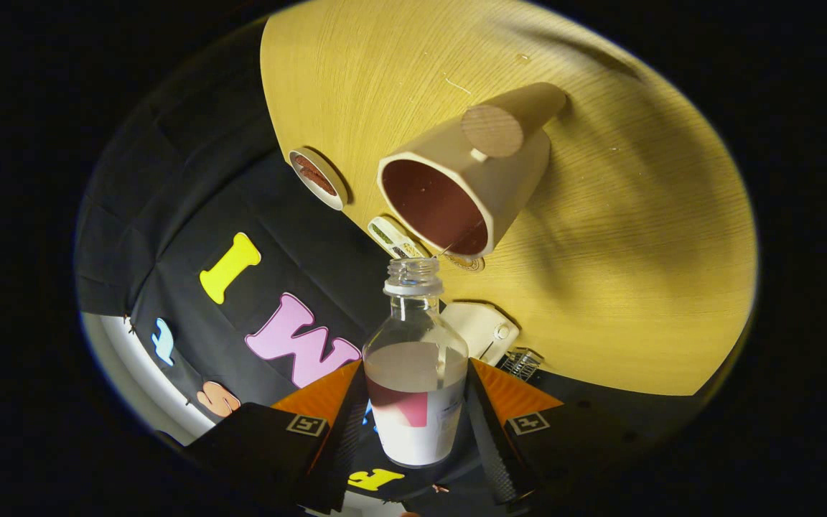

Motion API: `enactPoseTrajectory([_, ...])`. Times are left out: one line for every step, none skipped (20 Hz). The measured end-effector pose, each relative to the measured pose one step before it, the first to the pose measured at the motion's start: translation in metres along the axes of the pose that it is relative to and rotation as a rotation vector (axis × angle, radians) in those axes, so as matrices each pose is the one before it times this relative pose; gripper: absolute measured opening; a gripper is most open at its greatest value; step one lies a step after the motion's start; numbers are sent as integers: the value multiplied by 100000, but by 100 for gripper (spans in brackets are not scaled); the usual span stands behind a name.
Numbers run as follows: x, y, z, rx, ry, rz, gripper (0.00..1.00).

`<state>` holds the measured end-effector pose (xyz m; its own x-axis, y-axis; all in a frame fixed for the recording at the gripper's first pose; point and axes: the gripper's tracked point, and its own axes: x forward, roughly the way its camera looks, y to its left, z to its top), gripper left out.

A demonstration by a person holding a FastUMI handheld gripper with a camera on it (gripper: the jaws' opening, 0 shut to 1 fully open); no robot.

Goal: Take the bottle from table, then pour the juice into the cup, finally place the bottle on the coaster

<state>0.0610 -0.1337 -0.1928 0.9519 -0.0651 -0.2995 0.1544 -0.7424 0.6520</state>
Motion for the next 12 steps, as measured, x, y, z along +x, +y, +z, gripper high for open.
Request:
enactPoseTrajectory([-174, 119, 100, -104, -453, 501, 76])
enactPoseTrajectory([-28, 102, 116, -333, -192, 318, 76])
enactPoseTrajectory([-127, -24, 42, -532, 21, 109, 76])
enactPoseTrajectory([4, 15, 16, -644, -70, 152, 76])
enactPoseTrajectory([45, -32, 27, -636, -184, 111, 76])
enactPoseTrajectory([27, -228, -78, -823, -165, 70, 76])
enactPoseTrajectory([62, -129, 5, -1207, -141, 294, 76])
enactPoseTrajectory([129, -90, 29, -1653, 15, 168, 76])
enactPoseTrajectory([-13, -41, 49, -1829, -131, 430, 76])
enactPoseTrajectory([-112, -113, -78, -1812, -347, 716, 76])
enactPoseTrajectory([21, -83, 48, -1397, -395, 834, 76])
enactPoseTrajectory([86, -75, 146, -1346, -413, 949, 76])
